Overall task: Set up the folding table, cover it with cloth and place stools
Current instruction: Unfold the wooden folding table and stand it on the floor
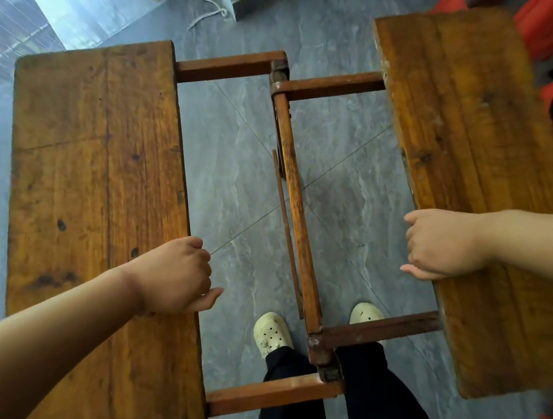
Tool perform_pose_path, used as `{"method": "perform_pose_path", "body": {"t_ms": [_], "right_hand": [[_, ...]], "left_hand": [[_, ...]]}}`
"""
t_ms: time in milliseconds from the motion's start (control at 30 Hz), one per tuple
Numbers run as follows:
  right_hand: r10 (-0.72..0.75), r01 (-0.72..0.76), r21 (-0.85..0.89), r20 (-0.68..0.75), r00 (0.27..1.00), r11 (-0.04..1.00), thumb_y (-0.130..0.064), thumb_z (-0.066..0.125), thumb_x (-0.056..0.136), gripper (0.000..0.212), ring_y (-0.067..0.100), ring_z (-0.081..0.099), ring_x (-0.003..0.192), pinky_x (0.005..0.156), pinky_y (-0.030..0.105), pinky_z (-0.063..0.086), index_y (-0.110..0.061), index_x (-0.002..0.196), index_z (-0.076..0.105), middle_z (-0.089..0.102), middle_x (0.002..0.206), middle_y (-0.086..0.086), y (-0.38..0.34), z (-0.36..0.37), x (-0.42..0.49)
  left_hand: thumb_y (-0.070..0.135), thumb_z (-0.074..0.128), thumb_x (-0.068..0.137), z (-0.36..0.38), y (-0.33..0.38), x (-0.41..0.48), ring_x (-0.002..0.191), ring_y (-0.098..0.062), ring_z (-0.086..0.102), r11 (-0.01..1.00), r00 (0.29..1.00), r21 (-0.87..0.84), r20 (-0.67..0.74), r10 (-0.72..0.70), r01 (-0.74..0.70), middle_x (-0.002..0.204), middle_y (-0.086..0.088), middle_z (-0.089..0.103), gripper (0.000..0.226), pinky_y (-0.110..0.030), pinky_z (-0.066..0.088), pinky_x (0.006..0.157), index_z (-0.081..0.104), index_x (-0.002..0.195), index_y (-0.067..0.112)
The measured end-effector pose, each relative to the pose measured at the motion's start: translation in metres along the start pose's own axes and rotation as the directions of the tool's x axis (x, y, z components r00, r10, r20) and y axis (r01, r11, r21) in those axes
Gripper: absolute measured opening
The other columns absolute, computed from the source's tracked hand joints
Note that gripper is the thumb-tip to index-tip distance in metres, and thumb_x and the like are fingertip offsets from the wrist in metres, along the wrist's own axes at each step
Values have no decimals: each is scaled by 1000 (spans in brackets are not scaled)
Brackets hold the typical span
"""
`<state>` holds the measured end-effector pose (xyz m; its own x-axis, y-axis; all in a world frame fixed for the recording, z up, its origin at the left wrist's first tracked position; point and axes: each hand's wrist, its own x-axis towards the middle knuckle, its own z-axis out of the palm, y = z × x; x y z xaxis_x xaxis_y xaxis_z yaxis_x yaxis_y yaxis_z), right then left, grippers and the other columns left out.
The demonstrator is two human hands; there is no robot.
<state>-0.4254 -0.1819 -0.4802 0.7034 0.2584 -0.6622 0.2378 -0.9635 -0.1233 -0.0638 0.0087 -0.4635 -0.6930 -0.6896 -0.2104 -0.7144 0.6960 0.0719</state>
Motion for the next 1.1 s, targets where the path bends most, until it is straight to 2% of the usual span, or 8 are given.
{"method": "perform_pose_path", "body": {"t_ms": [200, 267, 367, 433, 500, 667, 900, 1100], "right_hand": [[19, -52, -90, -330, 944, 995, -37, 28, 95, 63, 15, 31, 33, 61, 28, 30, -16, 37, 39, 32, 37, -4, -4, -13, 5], [-42, 28, -47, -341, 939, 998, -36, 26, 98, 62, 15, 35, 36, 64, 30, 31, -17, 40, 40, 37, 40, -4, -10, -26, 20], [-75, 83, 16, -295, 953, 996, -35, 21, 99, 62, 16, 42, 42, 71, 33, 34, -17, 45, 43, 41, 44, -4, -8, -36, 29], [-34, 13, -62, -347, 937, 998, -34, 29, 96, 60, 13, 30, 36, 65, 31, 34, -16, 39, 24, 22, 38, -5, -3, -36, 22], [14, -40, -70, -340, 940, 997, -34, 36, 94, 60, 13, 24, 36, 62, 29, 32, -15, 40, 17, 22, 38, -5, -3, -29, 15], [-33, 37, 22, -184, 982, 999, -35, 18, 101, 63, 19, 45, 50, 73, 33, 22, -13, 53, 53, 50, 53, 0, -14, -20, 12], [-44, 51, 49, -138, 989, 997, -36, 16, 102, 62, 18, 49, 55, 75, 32, 21, -12, 60, 56, 56, 61, 2, -21, -29, 25], [-37, 42, 37, -119, 992, 998, -36, 17, 102, 61, 15, 46, 52, 74, 32, 24, -15, 55, 49, 53, 57, -1, -23, -33, 33]], "left_hand": [[36, 37, 89, -3, 13, 13, 36, -14, 34, 1000, 1000, 31, -18, -4, 5, 35, 6, 39, 58, -24, 42, 54, 45, 35, 19], [37, 37, 90, -6, 17, 24, 36, -12, 31, 999, 998, 31, -61, 17, -15, 36, 6, 38, 57, -25, 40, 55, 45, 35, 20], [38, 35, 90, -9, 14, 35, 36, -9, 33, 1000, 996, 15, -87, 17, -16, 36, 8, 39, 58, -26, 43, 56, 45, 36, 21], [36, 31, 93, -6, 15, 33, 35, -9, 33, 1000, 995, -10, -95, -10, 9, 36, 8, 38, 60, -28, 45, 55, 44, 36, 20], [35, 22, 95, -1, 20, 30, 36, -10, 33, 1000, 992, -11, -126, -19, 18, 36, 7, 37, 64, -28, 44, 55, 43, 36, 20], [32, 25, 95, 1, 25, 34, 36, -10, 31, 1000, 991, 21, -131, -9, 12, 37, 5, 35, 63, -25, 41, 56, 43, 36, 19], [35, 35, 90, -9, 25, 53, 38, -10, 25, 997, 992, 74, -128, 21, -11, 40, 7, 26, 53, -23, 26, 59, 32, 39, 20], [34, 34, 90, -12, 28, 66, 36, -9, 27, 998, 991, 63, -129, 35, -27, 38, 6, 28, 55, -24, 30, 57, 36, 36, 22]]}}
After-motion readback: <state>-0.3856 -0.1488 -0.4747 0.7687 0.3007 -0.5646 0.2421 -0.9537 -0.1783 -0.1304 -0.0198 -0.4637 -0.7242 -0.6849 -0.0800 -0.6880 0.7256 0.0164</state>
